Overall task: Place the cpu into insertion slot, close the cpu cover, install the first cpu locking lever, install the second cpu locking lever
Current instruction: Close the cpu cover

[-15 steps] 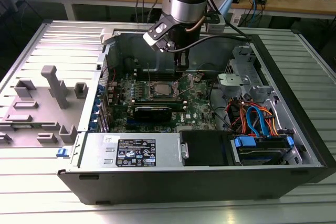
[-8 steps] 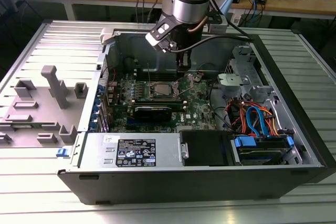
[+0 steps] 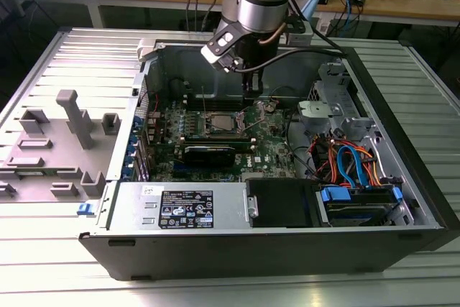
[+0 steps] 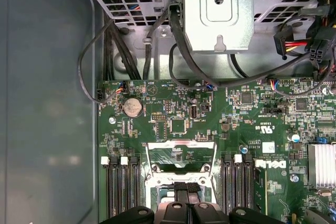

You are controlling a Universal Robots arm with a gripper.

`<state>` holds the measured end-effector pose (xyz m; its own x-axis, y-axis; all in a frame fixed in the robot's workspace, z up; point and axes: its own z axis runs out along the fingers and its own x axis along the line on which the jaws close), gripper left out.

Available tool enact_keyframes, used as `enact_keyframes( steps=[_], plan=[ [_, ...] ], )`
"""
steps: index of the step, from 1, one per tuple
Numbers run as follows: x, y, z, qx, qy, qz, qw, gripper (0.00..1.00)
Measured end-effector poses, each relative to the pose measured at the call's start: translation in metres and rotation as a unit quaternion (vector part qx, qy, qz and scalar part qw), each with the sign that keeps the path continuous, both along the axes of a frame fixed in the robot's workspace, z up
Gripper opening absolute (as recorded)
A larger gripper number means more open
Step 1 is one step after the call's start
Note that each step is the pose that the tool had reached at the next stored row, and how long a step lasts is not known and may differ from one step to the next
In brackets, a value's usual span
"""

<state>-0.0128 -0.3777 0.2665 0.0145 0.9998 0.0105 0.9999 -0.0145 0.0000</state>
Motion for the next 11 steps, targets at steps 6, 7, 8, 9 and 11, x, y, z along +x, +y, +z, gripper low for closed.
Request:
enact_keyframes(
  steps=[6,7,8,9,11],
  plan=[
    [0.0042,0.0,-0.0001,0.0,0.0,0.0,1.0,0.11],
    [0.0048,0.0,-0.0001,0.0,0.0,0.0,1.0,0.11],
    [0.0059,0.0,-0.0002,0.0,0.0,0.0,1.0,0.11],
    [0.007,0.0,-0.0002,0.0,0.0,0.0,1.0,0.11],
    [0.0092,0.0,-0.0002,-0.0001,0.0,0.0,1.0,0.11]
  ],
)
